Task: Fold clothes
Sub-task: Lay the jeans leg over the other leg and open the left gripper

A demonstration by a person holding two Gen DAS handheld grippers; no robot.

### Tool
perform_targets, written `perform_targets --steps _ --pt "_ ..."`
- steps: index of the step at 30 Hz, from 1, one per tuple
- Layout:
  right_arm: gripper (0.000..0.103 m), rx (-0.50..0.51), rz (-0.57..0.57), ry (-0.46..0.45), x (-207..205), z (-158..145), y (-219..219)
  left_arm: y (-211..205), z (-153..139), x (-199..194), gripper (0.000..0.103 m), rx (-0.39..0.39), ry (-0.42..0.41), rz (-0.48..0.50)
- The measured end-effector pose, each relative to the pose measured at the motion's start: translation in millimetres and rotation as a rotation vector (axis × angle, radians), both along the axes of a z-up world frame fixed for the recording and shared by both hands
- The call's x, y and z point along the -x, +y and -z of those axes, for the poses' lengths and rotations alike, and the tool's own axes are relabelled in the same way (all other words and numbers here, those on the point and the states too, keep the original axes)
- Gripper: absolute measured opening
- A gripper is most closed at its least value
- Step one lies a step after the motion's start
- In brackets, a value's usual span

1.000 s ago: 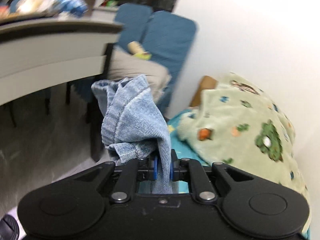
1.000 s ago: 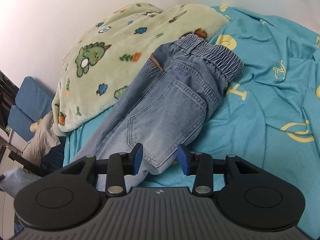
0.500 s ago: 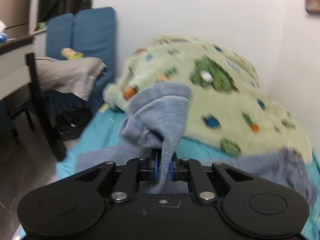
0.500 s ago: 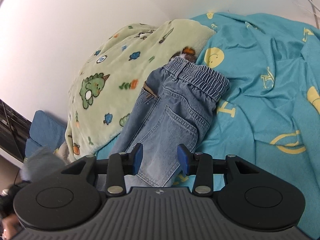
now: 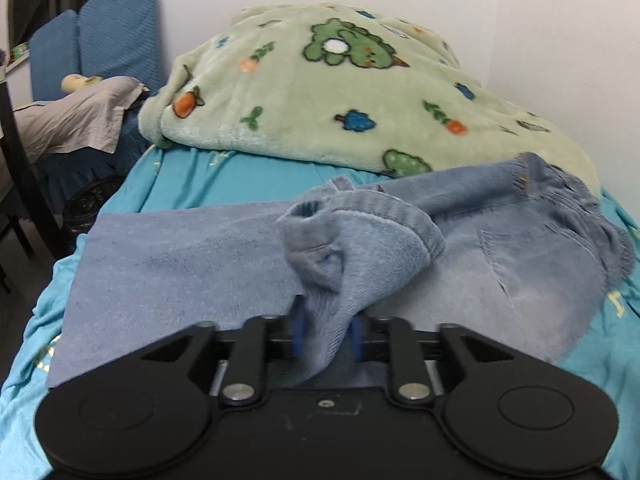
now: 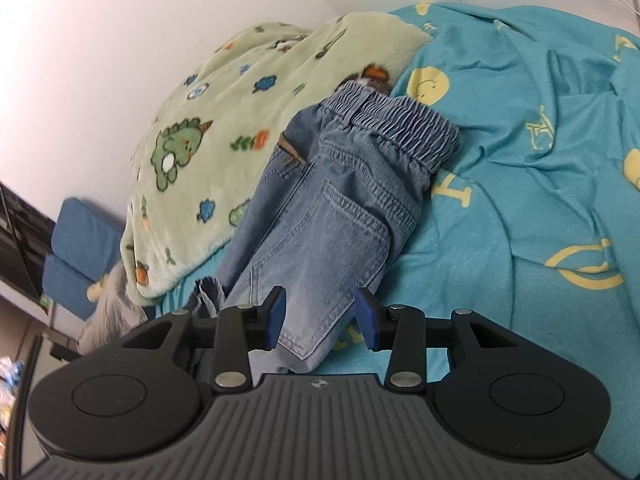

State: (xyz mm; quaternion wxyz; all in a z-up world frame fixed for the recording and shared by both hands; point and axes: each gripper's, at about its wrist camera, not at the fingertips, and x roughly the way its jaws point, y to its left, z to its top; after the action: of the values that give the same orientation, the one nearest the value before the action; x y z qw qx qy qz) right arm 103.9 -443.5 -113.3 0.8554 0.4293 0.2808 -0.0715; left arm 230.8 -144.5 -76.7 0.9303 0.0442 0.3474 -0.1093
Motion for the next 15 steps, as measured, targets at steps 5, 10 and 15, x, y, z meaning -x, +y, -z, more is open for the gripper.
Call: perform_targets --steps 5,10,15 --pt "0.042 -0.002 -0.122 -0.02 -11.5 4.3 17.6 20.0 -13.7 30.6 0.053 -0.034 0.017 0.151" --pt "0.042 0.092 -0.262 -0.083 -23.8 -5.0 57.8 68.5 -29.7 62.2 0.061 -0.06 -0.033 0.101" --pt "0.043 0.247 -0.427 -0.178 -44.4 -17.2 110.7 114.5 -29.4 71.9 0.063 -0.027 -0.063 -0.021"
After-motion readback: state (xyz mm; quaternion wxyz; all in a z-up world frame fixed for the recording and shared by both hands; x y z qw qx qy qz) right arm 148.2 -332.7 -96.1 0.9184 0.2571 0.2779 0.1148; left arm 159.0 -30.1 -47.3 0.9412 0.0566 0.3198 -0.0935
